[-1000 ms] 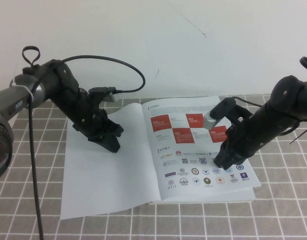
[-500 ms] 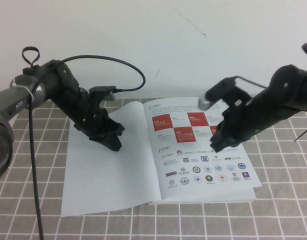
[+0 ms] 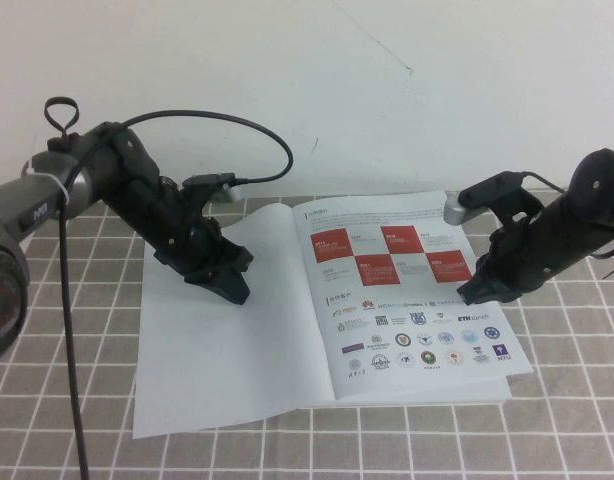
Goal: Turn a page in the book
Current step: Open the closed book
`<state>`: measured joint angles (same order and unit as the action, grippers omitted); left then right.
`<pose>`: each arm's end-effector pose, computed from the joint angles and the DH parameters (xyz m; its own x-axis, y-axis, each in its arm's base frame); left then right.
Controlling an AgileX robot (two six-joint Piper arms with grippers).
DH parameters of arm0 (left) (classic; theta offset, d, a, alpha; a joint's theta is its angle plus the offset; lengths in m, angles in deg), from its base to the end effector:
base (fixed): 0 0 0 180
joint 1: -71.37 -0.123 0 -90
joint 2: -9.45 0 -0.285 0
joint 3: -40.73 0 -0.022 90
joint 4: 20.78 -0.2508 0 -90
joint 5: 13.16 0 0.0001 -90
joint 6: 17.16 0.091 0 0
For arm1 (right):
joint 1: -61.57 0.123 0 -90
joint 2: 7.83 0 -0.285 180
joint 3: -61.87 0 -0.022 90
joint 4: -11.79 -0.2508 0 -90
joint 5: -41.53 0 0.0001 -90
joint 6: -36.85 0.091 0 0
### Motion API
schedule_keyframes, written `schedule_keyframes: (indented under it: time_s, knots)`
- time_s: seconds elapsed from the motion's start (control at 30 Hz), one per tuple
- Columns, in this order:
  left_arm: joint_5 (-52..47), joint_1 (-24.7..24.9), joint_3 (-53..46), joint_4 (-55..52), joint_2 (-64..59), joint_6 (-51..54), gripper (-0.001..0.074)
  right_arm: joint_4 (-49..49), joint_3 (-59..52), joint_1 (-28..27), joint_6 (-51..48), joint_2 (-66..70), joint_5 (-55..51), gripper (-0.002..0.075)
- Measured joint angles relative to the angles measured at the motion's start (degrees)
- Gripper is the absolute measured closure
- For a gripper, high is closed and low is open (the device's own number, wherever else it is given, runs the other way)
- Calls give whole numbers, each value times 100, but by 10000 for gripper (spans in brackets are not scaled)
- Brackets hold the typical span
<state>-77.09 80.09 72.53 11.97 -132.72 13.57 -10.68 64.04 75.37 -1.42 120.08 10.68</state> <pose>0.4691 -0.1167 0.1527 -0.8857 0.3639 -0.2882 0.4583 0.7840 -0.4186 0.4130 0.1198 0.1386 -0.7299 -0.5034 -0.4625 -0.5804 0.8138 0.0302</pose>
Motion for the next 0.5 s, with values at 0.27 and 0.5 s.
schedule_keyframes:
  time_s: [0.27, 0.5]
  knots:
    - [-101, 0, 0, 71, -10, 0, 738, 944, 0, -150, 797, -32, 105, 727]
    - [-146, 0, 26, 96, -10, 0, 738, 1007, -10, -154, 811, -32, 18, 727]
